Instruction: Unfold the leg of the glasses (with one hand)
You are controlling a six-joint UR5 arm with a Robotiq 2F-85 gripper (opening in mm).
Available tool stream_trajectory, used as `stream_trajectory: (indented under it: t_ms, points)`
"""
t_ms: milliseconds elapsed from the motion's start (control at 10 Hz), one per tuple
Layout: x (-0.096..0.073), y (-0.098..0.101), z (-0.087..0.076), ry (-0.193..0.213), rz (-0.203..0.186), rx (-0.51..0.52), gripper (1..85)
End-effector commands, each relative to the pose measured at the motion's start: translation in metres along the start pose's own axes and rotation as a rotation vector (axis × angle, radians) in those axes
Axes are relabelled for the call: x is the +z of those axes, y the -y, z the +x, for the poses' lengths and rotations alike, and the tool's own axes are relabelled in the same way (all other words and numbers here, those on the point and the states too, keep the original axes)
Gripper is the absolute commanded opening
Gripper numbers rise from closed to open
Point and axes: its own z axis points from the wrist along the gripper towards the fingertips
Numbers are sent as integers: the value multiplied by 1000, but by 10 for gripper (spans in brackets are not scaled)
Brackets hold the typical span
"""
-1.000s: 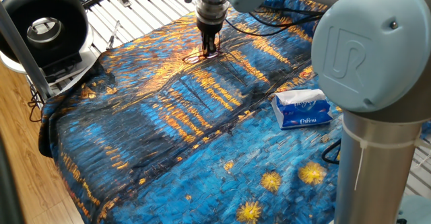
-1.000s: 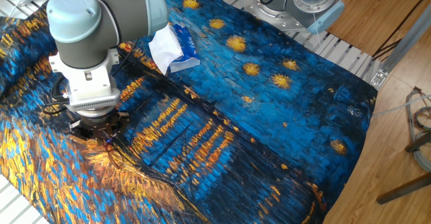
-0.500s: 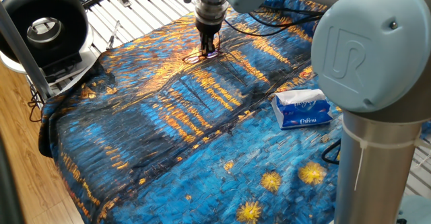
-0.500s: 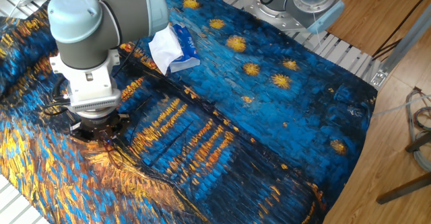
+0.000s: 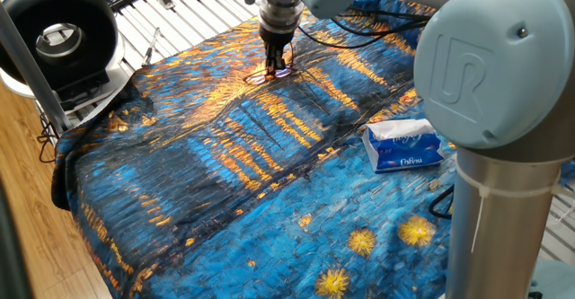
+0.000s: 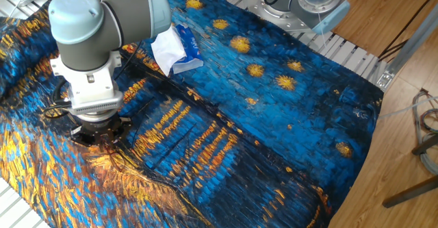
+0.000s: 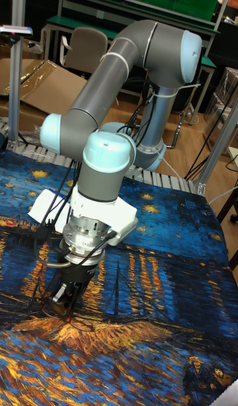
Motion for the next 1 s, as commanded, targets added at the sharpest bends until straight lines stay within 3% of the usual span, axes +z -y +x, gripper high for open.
stream_trajectory:
  t_ms: [0, 100, 200, 600, 900]
  points:
    - [0, 2, 0, 9, 2, 8, 233]
    - [-1, 4, 2, 0, 11, 14, 133]
    - [-2, 5, 4, -4, 15, 19, 90]
    - [-8, 8, 6, -18, 27, 42, 37]
    - [-21, 10, -7, 3, 28, 86, 10]
